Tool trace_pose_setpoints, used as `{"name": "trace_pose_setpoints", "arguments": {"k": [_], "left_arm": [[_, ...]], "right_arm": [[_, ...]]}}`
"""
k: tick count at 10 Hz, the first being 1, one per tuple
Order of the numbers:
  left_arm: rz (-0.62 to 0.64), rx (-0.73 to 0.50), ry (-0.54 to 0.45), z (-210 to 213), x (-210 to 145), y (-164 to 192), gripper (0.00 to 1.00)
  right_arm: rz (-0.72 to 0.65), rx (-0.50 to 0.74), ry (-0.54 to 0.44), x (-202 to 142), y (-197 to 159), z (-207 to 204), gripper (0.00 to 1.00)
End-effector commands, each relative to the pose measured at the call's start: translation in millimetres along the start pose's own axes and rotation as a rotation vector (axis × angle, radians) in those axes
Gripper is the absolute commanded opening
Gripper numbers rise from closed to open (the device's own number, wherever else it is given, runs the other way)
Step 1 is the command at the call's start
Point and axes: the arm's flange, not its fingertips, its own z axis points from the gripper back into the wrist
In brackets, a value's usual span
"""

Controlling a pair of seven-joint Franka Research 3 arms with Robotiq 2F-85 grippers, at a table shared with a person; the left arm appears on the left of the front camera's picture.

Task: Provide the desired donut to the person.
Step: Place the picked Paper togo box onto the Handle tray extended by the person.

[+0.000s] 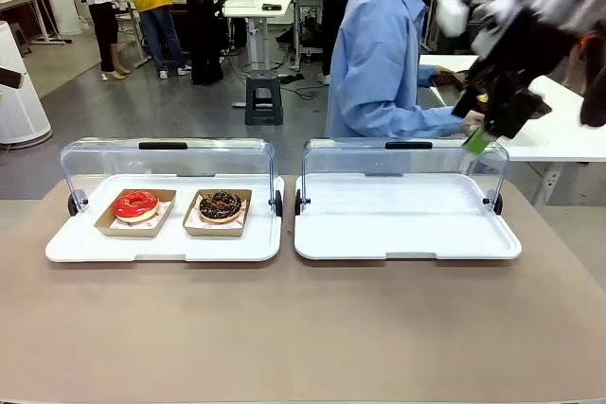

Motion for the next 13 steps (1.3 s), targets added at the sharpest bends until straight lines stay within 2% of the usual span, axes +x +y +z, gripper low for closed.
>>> {"name": "trace_pose_setpoints", "arguments": {"k": [1, 3, 5, 6, 9, 13], "left_arm": [[-0.003, 0.000, -0.002, 0, 1, -1, 1.00], [-0.003, 0.000, -0.002, 0, 1, -1, 1.00], [-0.003, 0.000, -0.002, 0, 1, -1, 1.00], [-0.003, 0.000, -0.002, 0, 1, -1, 1.00], [-0.003, 0.000, -0.002, 0, 1, -1, 1.00], [-0.003, 0.000, -0.002, 0, 1, -1, 1.00]], "right_arm": [[-0.105, 0.032, -0.236, -61, -36, 22, 1.00], [-0.229, 0.068, -0.488, -131, -62, 36, 1.00], [-0.210, 0.119, -0.693, -192, -66, 42, 1.00], [-0.196, 0.137, -0.750, -213, -64, 43, 1.00], [-0.161, 0.142, -0.749, -254, -66, 33, 1.00], [-0.143, 0.108, -0.738, -264, -59, 34, 1.00]]}}
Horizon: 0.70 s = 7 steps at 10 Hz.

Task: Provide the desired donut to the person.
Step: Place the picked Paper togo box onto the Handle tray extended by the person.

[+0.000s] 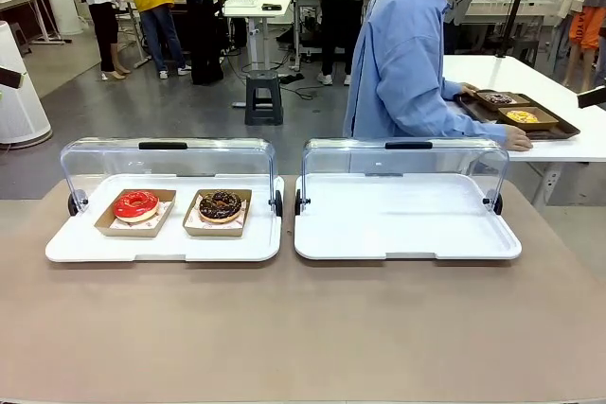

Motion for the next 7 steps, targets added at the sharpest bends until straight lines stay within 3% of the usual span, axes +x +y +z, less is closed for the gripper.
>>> {"name": "trace_pose_setpoints", "arguments": {"k": [1, 7], "left_arm": [[-0.003, 0.000, -0.002, 0.6, 0.8, -0.7, 1.00], [-0.003, 0.000, -0.002, 0.6, 0.8, -0.7, 1.00]], "right_arm": [[0.037, 0.001, 0.009, 6.3, 4.9, 1.5, 1.00], [0.007, -0.003, 0.004, 3.1, 1.2, 0.7, 1.00]]}}
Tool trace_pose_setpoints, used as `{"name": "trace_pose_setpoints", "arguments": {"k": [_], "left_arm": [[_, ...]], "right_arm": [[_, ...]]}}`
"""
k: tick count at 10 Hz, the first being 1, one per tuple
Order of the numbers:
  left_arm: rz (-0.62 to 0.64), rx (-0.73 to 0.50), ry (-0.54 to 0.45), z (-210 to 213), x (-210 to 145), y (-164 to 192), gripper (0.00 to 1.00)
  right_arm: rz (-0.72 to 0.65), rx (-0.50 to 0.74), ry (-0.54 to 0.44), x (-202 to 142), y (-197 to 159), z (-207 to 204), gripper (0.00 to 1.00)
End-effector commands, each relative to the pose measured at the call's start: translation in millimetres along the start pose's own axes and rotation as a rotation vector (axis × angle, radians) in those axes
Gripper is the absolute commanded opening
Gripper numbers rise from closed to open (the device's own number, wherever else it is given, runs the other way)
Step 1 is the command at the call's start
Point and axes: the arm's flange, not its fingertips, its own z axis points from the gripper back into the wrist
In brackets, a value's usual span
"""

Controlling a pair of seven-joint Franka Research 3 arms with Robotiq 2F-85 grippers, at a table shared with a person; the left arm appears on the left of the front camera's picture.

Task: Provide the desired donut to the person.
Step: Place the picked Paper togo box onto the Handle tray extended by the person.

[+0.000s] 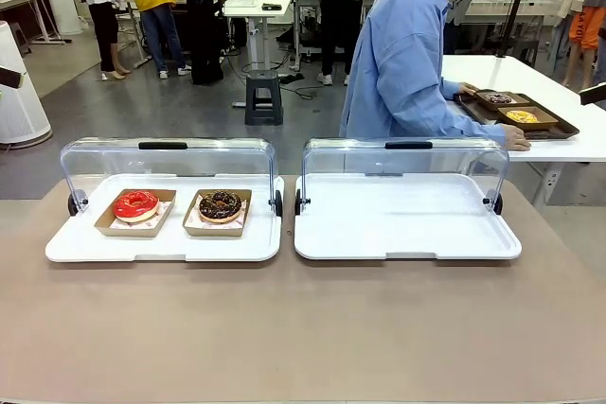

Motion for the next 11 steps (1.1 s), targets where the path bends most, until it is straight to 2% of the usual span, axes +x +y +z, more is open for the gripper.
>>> {"name": "trace_pose_setpoints", "arguments": {"k": [1, 11], "left_arm": [[-0.003, 0.000, -0.002, 0.6, 0.8, -0.7, 1.00], [-0.003, 0.000, -0.002, 0.6, 0.8, -0.7, 1.00]], "right_arm": [[0.001, 0.004, -0.004, -0.5, -0.6, -0.8, 1.00], [0.001, 0.004, -0.004, -0.5, -0.6, -0.8, 1.00]]}}
